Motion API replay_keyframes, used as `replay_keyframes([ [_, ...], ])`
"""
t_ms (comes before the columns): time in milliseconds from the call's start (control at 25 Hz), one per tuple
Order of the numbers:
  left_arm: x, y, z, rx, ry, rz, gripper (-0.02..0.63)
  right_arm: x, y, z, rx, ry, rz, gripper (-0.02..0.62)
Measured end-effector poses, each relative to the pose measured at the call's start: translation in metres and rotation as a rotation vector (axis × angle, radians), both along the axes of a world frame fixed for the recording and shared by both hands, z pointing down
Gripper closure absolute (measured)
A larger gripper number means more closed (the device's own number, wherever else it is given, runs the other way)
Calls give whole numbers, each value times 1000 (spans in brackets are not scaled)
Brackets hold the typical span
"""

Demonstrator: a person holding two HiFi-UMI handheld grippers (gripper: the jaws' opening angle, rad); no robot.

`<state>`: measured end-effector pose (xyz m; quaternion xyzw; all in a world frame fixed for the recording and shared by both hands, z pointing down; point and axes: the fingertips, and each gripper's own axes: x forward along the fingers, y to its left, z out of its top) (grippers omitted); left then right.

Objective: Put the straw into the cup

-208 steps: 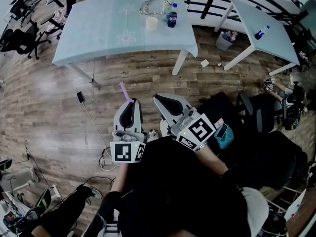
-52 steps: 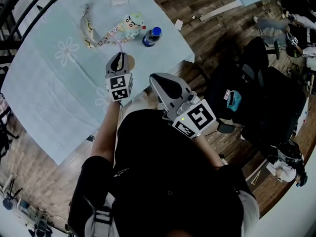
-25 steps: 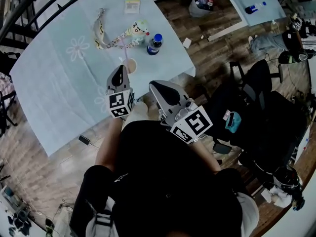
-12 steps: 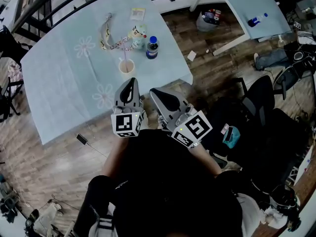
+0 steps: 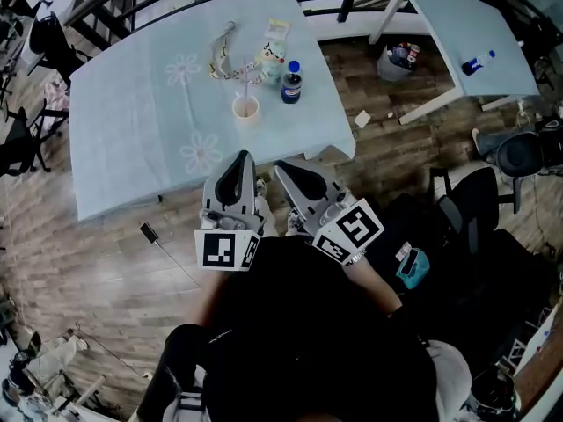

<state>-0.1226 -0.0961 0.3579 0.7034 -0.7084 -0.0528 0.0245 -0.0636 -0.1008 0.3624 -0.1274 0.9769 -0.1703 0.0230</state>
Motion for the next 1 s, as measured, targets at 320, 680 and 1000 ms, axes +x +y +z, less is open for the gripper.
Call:
replay_keyframes([
  [320,23,54,-18,38,13,-91,594,17,37,0,38,-2,-90,588],
  [680,56,71,-15,40,32,-91,594,38,55,-9,95,-16,-118,588],
  [1000,60,73,-16,41,2,-106,594,42,59,-7,93,-13,-132,588],
])
